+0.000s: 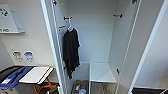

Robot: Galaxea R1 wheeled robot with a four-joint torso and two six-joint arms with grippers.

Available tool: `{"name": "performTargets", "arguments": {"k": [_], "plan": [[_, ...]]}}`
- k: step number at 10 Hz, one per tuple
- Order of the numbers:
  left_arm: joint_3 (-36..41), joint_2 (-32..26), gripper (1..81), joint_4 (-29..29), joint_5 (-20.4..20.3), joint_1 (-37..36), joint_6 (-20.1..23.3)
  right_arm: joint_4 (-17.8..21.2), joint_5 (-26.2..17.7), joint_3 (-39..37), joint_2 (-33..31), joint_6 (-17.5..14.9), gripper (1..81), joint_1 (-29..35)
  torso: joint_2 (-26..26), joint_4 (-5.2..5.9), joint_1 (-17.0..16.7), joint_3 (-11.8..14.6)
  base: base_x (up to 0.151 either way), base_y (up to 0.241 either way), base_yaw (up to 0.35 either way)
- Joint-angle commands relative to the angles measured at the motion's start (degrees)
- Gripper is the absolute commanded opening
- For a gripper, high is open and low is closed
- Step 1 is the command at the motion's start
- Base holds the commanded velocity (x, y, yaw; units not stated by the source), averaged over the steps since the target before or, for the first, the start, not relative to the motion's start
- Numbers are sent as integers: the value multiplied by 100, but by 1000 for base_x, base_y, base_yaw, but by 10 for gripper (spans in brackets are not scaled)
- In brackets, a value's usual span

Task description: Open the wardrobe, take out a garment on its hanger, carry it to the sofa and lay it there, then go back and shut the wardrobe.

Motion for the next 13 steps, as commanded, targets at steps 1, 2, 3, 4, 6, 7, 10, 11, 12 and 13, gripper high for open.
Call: {"name": "performTargets", "arguments": {"k": [1,2,3,4,6,7,10,11,12,13], "plan": [[127,776,811,308,91,-410,76,-520,-31,72,746,-34,811,384,0,0,0,0,0,0,0],[127,892,811,432,91,-288,76,-626,-31,36,879,-87,811,323,0,0,0,0,0,0,0],[153,953,811,590,91,-77,112,-810,-40,-51,1011,-95,811,218,0,0,2,0,0,0,0],[162,989,811,853,91,177,129,-1108,-119,-139,1134,-96,811,86,0,0,2,0,0,0,0],[162,971,811,1676,91,933,138,-1696,-540,-499,1283,-104,811,-317,0,0,2,0,0,0,0],[162,936,811,2126,82,1363,147,-1979,-593,-596,1284,-104,811,-581,0,0,2,0,0,0,0],[162,813,811,3015,-252,2427,147,-2805,-778,-667,1328,-95,811,-1346,0,0,2,0,0,0,0],[162,769,811,3078,-270,2700,147,-2859,-778,-693,1328,-104,811,-1574,0,0,2,0,0,0,0],[162,751,811,3139,-321,2999,164,-2859,-778,-719,1336,-105,811,-1821,0,0,2,0,0,0,0],[153,742,811,3227,-498,3280,164,-2859,-778,-729,1345,-113,811,-2058,0,0,2,0,0,0,0]]}}
